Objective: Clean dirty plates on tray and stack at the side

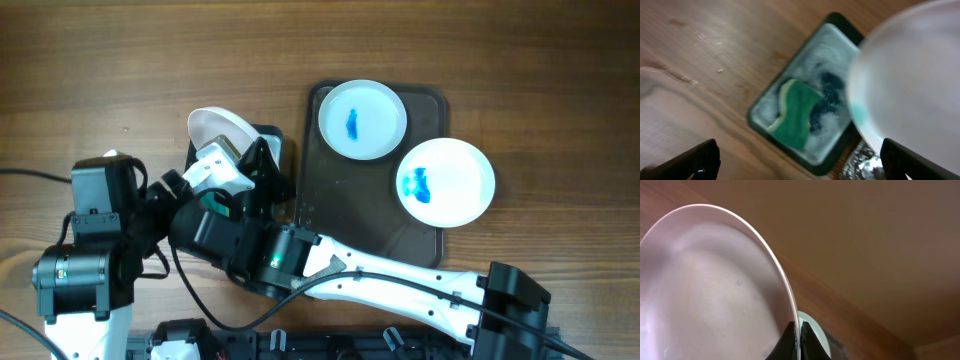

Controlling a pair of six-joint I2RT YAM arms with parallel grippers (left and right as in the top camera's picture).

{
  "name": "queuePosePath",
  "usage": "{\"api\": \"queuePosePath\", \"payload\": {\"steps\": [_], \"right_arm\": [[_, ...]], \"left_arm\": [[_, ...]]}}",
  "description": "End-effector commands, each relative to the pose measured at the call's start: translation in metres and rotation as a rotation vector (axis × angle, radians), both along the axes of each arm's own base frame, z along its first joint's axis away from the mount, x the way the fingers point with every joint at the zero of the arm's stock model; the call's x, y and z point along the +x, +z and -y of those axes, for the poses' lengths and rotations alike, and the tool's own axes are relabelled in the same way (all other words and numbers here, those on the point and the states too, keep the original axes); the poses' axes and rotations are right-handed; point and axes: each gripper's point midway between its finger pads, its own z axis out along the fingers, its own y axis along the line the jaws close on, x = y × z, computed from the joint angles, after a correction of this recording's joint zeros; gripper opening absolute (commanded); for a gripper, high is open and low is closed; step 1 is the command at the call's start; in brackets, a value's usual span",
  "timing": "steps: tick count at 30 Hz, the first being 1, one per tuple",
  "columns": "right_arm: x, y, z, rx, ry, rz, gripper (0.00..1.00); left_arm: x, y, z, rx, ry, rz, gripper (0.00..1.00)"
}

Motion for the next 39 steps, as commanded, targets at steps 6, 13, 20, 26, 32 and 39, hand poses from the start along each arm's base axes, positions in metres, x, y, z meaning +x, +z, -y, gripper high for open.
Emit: {"api": "queuePosePath", "payload": {"steps": [6,13,20,26,32,39], "right_arm": [[-0.001,0.030,0.007,0.043,-0.025,0.047,0.04],[0.000,0.035,0.004,0.045,-0.018,0.062,0.04],[0.000,0.057,0.004,-0.021,-0.043,0.132,0.04],[-0.006,0.068,-0.001,-0.122,-0.024,0.157,0.04],[-0.013,0.070,-0.007,-0.208,0.010,0.158,0.04],[-0.012,0.080,-0.004,-0.153,-0.027,0.183,0.04]], "left_arm": [[-0.009,-0.002,-0.047,0.005,0.304,-0.024,1.00],[-0.009,-0.010,-0.052,-0.005,0.329,-0.065,1.00],[-0.008,-0.013,-0.053,-0.006,0.329,-0.084,1.00],[-0.007,-0.014,-0.053,-0.007,0.328,-0.088,1.00],[-0.007,-0.014,-0.053,-0.007,0.328,-0.088,1.00],[-0.007,-0.014,-0.053,-0.007,0.328,-0.088,1.00]]}}
